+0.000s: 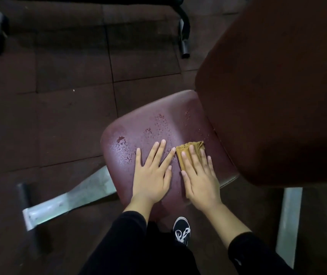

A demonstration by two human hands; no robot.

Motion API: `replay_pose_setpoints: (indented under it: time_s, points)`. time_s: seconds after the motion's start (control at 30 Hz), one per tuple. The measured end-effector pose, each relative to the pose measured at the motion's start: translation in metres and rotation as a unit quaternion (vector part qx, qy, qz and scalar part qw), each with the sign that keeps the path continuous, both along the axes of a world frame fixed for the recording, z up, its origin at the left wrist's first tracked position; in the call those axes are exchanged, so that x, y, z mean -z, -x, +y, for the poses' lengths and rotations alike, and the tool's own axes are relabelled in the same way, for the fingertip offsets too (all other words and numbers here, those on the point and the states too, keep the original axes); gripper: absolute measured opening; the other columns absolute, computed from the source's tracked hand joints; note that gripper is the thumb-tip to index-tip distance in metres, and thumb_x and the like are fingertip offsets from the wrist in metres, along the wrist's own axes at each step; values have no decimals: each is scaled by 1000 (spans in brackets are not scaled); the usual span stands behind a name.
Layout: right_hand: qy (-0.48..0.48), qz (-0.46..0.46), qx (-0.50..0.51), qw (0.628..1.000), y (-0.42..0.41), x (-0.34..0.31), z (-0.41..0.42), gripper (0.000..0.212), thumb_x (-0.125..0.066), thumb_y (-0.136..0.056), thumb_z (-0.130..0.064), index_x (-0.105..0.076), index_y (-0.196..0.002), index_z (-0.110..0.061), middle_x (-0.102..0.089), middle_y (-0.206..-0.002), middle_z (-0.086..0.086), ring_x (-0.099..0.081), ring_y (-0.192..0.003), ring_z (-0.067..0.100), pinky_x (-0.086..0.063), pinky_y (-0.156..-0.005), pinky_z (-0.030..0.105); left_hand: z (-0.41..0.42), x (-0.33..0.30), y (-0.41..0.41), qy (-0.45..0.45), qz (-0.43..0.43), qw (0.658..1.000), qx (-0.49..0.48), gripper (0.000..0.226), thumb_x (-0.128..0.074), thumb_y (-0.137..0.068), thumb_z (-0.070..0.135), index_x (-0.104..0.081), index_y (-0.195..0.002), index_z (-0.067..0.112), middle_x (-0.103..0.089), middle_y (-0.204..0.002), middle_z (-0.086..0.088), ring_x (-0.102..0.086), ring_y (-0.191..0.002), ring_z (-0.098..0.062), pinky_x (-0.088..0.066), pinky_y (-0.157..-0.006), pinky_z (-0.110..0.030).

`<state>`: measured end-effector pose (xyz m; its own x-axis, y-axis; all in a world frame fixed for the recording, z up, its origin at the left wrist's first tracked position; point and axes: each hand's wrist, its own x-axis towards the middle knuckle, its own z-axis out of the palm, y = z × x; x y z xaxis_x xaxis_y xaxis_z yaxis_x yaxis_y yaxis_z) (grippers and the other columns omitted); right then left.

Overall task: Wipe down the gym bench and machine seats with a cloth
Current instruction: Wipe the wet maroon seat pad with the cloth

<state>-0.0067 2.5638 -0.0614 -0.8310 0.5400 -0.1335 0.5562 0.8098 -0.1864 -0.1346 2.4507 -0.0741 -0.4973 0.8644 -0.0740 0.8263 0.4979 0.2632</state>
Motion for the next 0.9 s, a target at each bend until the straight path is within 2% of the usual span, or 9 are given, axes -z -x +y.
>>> replay_pose_setpoints:
  time_s: [0.17, 0.27, 0.33, 0.43, 0.5, 0.6, 0.73, 0.83, 0.9]
  points:
    - [-7, 7, 34, 999, 8, 3, 33, 55, -21, -96, -36, -16, -150, -23, -5, -158, -2, -5, -145, 21, -7, -117, 39, -1, 1, 0, -4, 1, 1000, -2, 53, -31, -98, 36, -31, -150, 31, -21, -160, 0, -18, -148, -17, -11, -115, -60]
    - [16, 57, 96, 994, -17, 2, 46, 53, -28, -97, -28, -24, -149, -17, -16, -157, 5, -26, -141, 24, -26, -112, 34, -2, 1, 0, 1, 3, 1000, -3, 53, -29, -98, 36, -30, -151, 32, -19, -161, 0, -16, -148, -17, -9, -116, -59]
    - [11, 73, 106, 992, -39, 4, 41, 52, -30, -97, -21, -26, -147, -9, -24, -154, 11, -32, -138, 25, -33, -110, 36, -1, 1, 0, 2, 5, 1000, -5, 53, -28, -98, 36, -28, -151, 32, -19, -161, 0, -16, -148, -17, -9, -116, -59]
    - [26, 56, 113, 992, -57, 9, 11, 52, -17, -101, -27, -13, -150, -11, -9, -158, 9, -16, -143, 33, -21, -114, 46, -1, 2, -1, -3, 12, 1000, -6, 53, -28, -98, 36, -28, -151, 31, -19, -161, 0, -17, -148, -18, -8, -116, -59]
    - [33, 40, 92, 994, -54, 9, -13, 52, -13, -101, -31, -10, -150, -14, -3, -159, 4, -6, -144, 35, -11, -117, 44, -1, 3, -1, -7, 15, 1000, -5, 53, -28, -98, 36, -28, -151, 31, -19, -161, -1, -17, -148, -18, -9, -116, -60]
    - [23, 14, 49, 998, -31, 3, -28, 52, -17, -100, -32, -19, -149, -15, -11, -158, 1, -10, -144, 30, -11, -116, 41, -1, 4, -1, -9, 16, 1000, -2, 53, -28, -99, 36, -27, -152, 31, -18, -161, -1, -16, -148, -18, -9, -116, -60]
    - [-14, -6, 1, 1000, 5, -1, -1, 53, -26, -96, -32, -29, -147, -15, -22, -155, 2, -18, -143, 27, -17, -115, 41, -2, 3, 0, -14, 15, 1000, -1, 53, -28, -99, 36, -28, -152, 29, -19, -161, -2, -17, -148, -19, -10, -115, -60]
    - [4, 8, 47, 999, 3, 0, 33, 54, -24, -96, -31, -23, -148, -16, -14, -156, 0, -13, -143, 23, -18, -116, 39, -2, 3, 0, -11, 9, 1000, -2, 53, -28, -99, 36, -28, -151, 30, -20, -160, -1, -18, -148, -18, -10, -116, -60]
    - [18, 36, 86, 996, -15, -1, 44, 53, -27, -98, -26, -25, -148, -11, -19, -156, 6, -22, -142, 23, -21, -113, 31, -2, 3, 0, -7, 7, 1000, -4, 53, -27, -99, 37, -27, -151, 31, -19, -161, 0, -17, -148, -18, -9, -116, -60]
